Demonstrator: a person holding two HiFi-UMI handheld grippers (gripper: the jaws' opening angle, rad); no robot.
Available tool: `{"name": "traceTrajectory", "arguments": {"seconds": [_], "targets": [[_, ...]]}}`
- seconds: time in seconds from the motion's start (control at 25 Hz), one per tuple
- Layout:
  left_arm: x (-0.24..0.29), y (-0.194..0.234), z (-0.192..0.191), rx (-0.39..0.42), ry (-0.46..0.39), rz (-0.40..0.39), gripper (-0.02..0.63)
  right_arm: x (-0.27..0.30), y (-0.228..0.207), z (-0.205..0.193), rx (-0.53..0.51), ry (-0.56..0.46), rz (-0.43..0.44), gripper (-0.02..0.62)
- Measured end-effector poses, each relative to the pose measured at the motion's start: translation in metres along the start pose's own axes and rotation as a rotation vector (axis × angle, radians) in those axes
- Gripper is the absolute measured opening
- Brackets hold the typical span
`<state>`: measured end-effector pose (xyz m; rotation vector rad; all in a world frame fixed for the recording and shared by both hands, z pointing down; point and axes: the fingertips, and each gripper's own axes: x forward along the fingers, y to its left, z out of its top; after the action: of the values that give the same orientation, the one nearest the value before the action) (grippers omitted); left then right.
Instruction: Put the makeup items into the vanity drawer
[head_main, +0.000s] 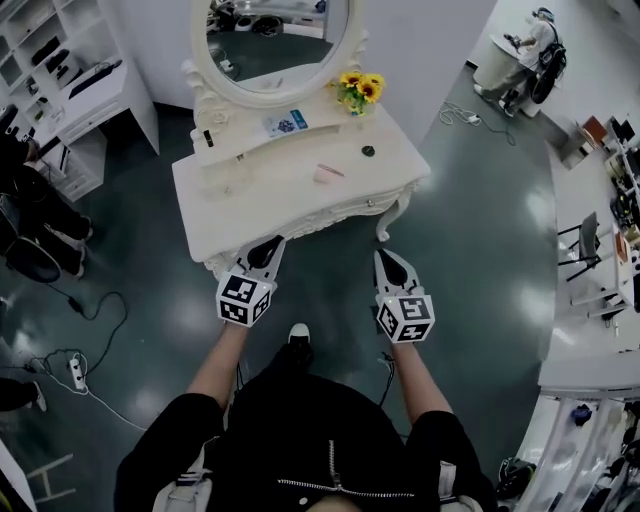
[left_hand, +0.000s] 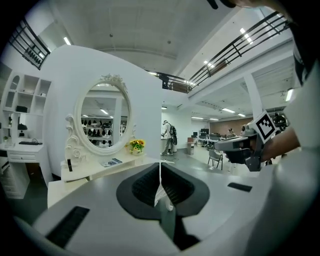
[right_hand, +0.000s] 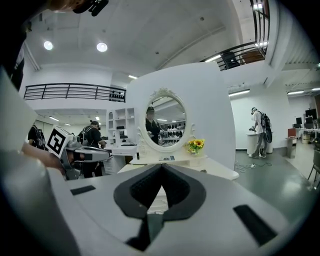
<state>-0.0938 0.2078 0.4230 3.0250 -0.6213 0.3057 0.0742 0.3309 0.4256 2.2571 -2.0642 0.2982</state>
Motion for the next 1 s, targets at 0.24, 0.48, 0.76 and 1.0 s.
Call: {"name": "traceTrajectory", "arguments": {"seconds": [0.24,0.48,0.76,1.0], "targets": [[0.057,0.059,0.016,0.015,0.005,0.0,0.026,0.084,-0.023,0.03,-0.023,-0.011,0.014,0.006],[0.088,0.11,0.02,-0.02,0.005,0.052,0.026,0.15,-0.029,0.044,-0.039,-0.012,0.071,0.006],[0.123,0.17,0.023,-0.053,0.002,0.17,0.026,0.243,-0.044,0.053,-0.058,-0.007,0.192,0.006],[0.166,0.225,0.032,-0.085,0.0,0.325,0.026,0.34,-0.066,0.071,-0.075,-0.01,0.327,0.006]]}}
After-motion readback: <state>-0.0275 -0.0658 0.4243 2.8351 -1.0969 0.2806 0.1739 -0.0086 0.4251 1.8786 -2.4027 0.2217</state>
